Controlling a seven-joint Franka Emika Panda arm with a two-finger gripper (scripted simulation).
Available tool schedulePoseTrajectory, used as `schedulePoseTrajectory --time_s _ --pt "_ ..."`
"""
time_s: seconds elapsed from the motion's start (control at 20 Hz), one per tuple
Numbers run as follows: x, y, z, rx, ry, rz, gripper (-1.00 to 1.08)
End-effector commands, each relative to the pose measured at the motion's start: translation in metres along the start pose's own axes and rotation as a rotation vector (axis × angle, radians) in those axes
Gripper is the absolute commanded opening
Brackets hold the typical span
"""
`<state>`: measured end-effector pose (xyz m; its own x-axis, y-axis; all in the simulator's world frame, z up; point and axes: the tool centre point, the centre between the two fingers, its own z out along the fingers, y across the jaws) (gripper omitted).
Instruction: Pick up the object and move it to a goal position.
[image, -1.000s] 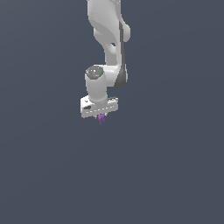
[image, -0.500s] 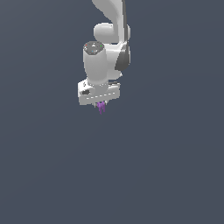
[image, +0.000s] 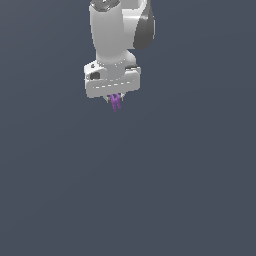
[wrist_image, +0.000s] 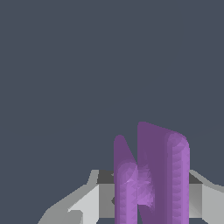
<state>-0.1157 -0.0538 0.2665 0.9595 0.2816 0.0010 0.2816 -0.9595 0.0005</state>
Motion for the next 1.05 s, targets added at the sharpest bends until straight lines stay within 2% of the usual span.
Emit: schedulePoseTrajectory --time_s 0.0,0.5,1.0 --pt "-0.003 -0.003 -0.026 0.0 -0.001 0.0 -1.0" --pt "-0.009 -0.01 -0.101 0.0 -0.001 -0.001 -1.0" --pt "-0.009 -0.011 -0.126 0.0 -0.001 -0.001 -1.0"
